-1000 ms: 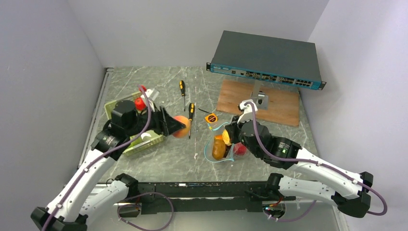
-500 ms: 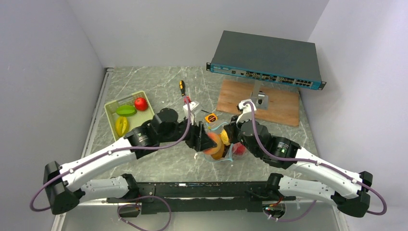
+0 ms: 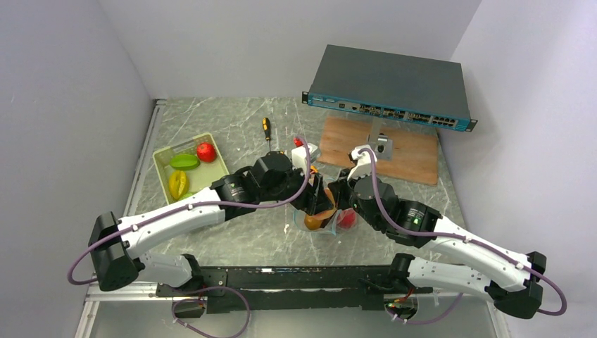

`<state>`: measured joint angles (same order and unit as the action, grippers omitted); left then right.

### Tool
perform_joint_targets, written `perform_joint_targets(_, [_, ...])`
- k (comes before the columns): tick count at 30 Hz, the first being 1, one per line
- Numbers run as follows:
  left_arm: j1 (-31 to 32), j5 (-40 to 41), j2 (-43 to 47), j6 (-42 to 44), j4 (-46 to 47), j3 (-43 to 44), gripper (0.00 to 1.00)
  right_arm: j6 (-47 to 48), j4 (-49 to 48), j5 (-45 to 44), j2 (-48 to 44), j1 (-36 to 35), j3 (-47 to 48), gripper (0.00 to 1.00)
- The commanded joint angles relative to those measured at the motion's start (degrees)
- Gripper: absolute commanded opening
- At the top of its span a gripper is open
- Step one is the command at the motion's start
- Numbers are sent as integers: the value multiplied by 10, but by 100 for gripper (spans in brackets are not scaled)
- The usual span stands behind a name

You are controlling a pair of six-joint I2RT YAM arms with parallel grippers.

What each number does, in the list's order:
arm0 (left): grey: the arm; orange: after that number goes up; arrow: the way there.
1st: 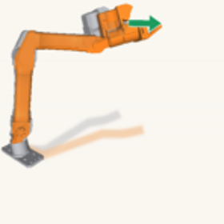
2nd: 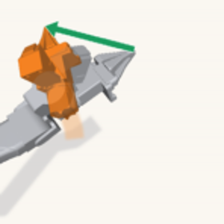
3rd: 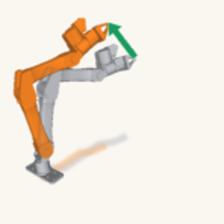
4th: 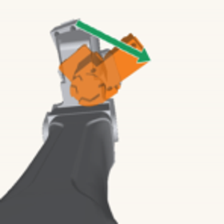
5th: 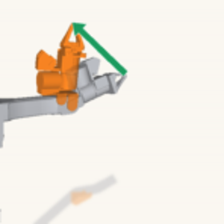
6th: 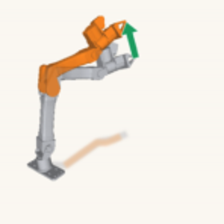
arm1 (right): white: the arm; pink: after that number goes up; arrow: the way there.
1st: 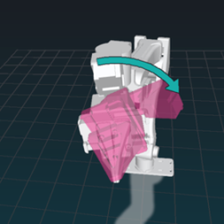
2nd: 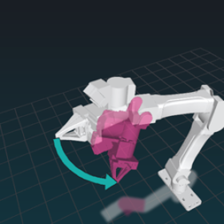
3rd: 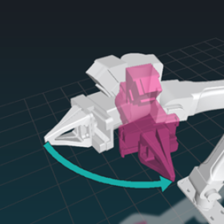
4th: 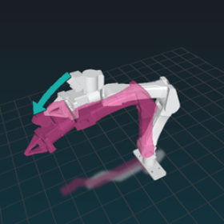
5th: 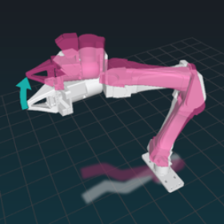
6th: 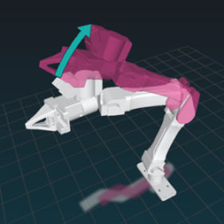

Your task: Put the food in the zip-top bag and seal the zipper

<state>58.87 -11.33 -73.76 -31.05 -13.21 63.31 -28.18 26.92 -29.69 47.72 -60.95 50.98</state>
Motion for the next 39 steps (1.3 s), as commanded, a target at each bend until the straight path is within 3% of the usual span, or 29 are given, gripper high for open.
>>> perform_joint_targets(1, [4, 18, -2, 15, 5, 30, 76, -8, -26, -5, -15, -2, 20, 0])
perform_joint_targets(6, [4, 20, 16, 14, 20, 13, 96, -9, -27, -7, -17, -2, 17, 0])
perform_joint_targets(17, [5, 41, 51, 19, -1, 16, 95, -10, -25, -8, -17, -3, 14, 0])
perform_joint_targets(21, [5, 66, 78, 23, -20, 17, 91, -13, -25, -8, -20, -3, 12, 0])
perform_joint_targets(27, [5, 112, 131, 0, -96, -12, 70, -13, -24, -10, -25, -2, 12, 0])
perform_joint_targets(29, [5, 112, 153, -22, -89, -48, 66, -12, -25, -11, -26, -2, 12, 0])
perform_joint_targets(34, [5, 64, 164, -73, -53, -118, 71, -11, -30, -8, -21, -2, 12, 0])
perform_joint_targets(39, [13, 24, 145, -115, 18, -165, 58, -12, -31, -5, -20, -3, 11, 0])
